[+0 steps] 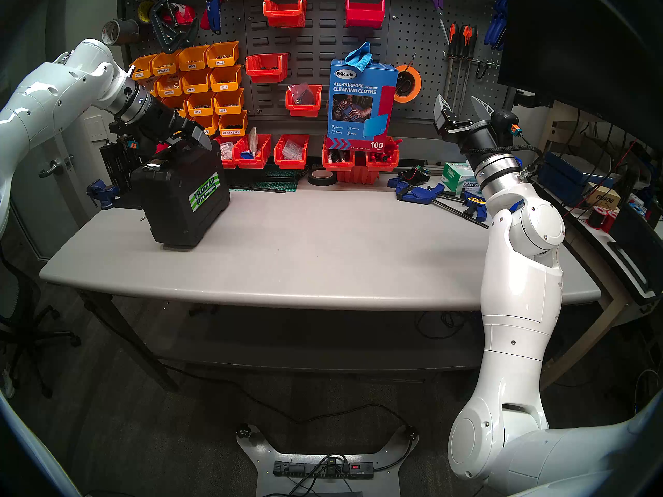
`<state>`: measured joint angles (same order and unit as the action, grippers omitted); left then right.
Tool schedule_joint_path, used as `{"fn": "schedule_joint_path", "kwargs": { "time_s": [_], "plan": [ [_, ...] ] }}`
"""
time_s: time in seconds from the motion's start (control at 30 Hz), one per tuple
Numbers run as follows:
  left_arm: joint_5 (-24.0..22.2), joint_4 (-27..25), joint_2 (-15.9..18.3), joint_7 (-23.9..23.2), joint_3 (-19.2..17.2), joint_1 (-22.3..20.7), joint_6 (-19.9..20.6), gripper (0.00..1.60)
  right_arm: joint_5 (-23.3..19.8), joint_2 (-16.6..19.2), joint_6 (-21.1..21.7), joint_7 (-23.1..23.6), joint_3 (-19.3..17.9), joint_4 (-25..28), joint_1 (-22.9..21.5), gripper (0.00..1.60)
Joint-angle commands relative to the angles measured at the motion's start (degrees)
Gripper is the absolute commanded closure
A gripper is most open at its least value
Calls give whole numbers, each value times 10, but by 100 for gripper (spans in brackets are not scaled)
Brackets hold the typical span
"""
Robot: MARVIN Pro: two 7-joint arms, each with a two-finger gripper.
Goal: Open the tool box
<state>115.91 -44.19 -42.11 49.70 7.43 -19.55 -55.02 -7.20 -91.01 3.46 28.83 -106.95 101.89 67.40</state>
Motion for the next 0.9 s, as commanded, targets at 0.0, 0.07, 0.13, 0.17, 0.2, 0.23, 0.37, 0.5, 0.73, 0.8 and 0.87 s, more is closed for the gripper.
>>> {"fn": "schedule_joint_path", "kwargs": {
  "time_s": [0.0,0.07,0.13,0.17,0.2,0.23,0.37,0.5,0.73,0.8,0.87],
  "plan": [
    [-21,5,2,60,16,-8,0,95,1,1,-1,0,1,6,-2,0],
    [-27,7,2,62,21,-9,0,160,1,2,-1,0,1,6,-2,0],
    [-34,7,1,60,25,-9,0,160,1,2,-1,-1,1,6,-2,0],
    [-49,13,-1,90,25,-6,0,160,0,3,-1,-1,2,6,-1,0],
    [-49,13,-1,90,25,-6,0,160,0,3,-1,-1,2,6,-1,0],
    [-49,13,-1,90,25,-6,0,160,0,3,-1,-1,2,6,-1,0],
    [-71,14,-2,90,17,1,0,160,0,3,-1,-2,2,6,-1,0],
    [-115,12,-7,65,1,14,0,160,-1,4,-1,-2,3,6,-1,0],
    [-205,23,-16,66,-42,40,0,160,-2,5,-1,-3,3,6,-1,0],
    [-239,29,-21,59,-57,51,0,160,-2,5,-1,-4,4,6,-1,0],
    [-263,36,-27,59,-69,59,0,160,-2,5,-1,-4,4,6,-1,0]
  ]
}}
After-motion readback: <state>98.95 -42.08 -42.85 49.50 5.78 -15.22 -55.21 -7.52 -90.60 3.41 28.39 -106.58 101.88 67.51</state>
